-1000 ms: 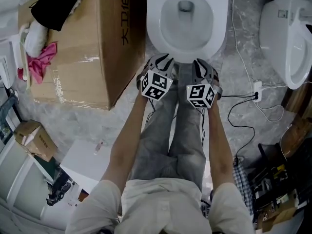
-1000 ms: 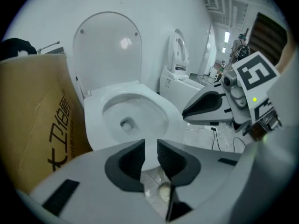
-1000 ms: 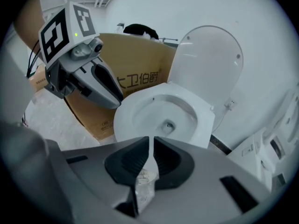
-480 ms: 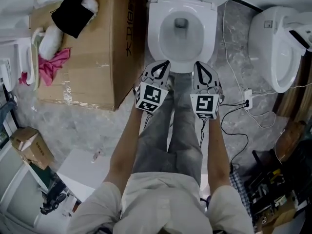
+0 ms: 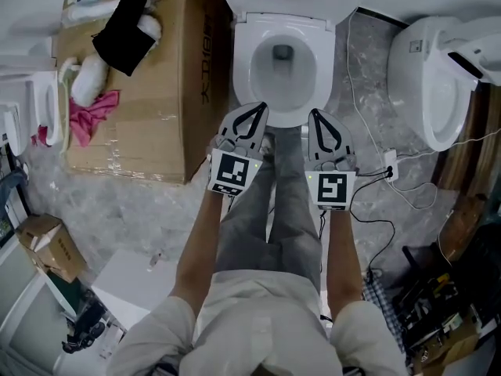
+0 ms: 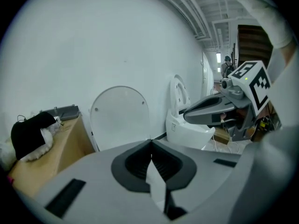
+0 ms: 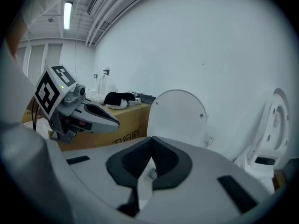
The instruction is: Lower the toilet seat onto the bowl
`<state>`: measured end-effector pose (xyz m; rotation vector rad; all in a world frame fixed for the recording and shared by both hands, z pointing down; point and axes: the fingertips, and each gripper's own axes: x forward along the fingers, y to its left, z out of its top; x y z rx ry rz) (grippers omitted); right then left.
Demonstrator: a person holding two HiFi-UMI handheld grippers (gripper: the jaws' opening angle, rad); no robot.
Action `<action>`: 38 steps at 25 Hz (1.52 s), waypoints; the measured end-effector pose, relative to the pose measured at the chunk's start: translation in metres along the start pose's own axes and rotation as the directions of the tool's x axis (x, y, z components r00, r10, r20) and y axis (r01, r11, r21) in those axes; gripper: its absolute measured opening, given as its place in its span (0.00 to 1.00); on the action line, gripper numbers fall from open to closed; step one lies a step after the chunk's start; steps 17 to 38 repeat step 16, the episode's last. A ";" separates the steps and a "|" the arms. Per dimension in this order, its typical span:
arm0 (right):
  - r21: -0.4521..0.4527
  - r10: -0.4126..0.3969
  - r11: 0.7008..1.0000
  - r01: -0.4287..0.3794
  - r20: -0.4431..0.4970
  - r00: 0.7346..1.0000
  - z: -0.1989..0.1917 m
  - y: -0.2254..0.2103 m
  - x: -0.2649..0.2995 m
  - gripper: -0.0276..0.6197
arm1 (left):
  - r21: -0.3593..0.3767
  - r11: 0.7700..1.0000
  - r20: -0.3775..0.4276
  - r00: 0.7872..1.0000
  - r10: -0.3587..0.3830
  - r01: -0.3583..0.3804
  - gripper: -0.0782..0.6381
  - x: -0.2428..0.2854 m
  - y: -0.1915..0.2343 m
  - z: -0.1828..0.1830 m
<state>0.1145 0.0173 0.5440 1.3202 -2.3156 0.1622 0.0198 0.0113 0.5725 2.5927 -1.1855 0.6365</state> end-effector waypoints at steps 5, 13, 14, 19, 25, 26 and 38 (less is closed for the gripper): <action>0.000 -0.005 1.000 0.005 0.031 1.000 0.018 -0.004 -0.004 0.05 | 0.013 1.000 0.032 0.999 0.020 -0.020 0.13 -0.005 0.006 0.021; -0.011 -0.019 1.000 0.020 0.076 0.997 0.055 -0.008 -0.020 0.05 | 0.022 0.999 0.080 0.996 0.037 -0.038 0.13 -0.025 0.006 0.057; -0.016 -0.019 1.000 0.020 0.081 0.997 0.059 -0.008 -0.023 0.05 | 0.021 0.999 0.085 0.996 0.038 -0.040 0.13 -0.028 0.006 0.061; -0.028 -0.017 0.999 0.020 0.085 0.996 0.067 -0.007 -0.028 0.05 | 0.020 0.999 0.094 0.995 0.040 -0.042 0.13 -0.034 0.005 0.069; -0.028 -0.017 0.999 0.020 0.085 0.996 0.067 -0.007 -0.028 0.05 | 0.020 0.999 0.094 0.995 0.040 -0.042 0.13 -0.034 0.005 0.069; -0.028 -0.017 0.999 0.020 0.085 0.996 0.067 -0.007 -0.028 0.05 | 0.020 0.999 0.094 0.995 0.040 -0.042 0.13 -0.034 0.005 0.069; -0.028 -0.017 0.999 0.020 0.085 0.996 0.067 -0.007 -0.028 0.05 | 0.020 0.999 0.094 0.995 0.040 -0.042 0.13 -0.034 0.005 0.069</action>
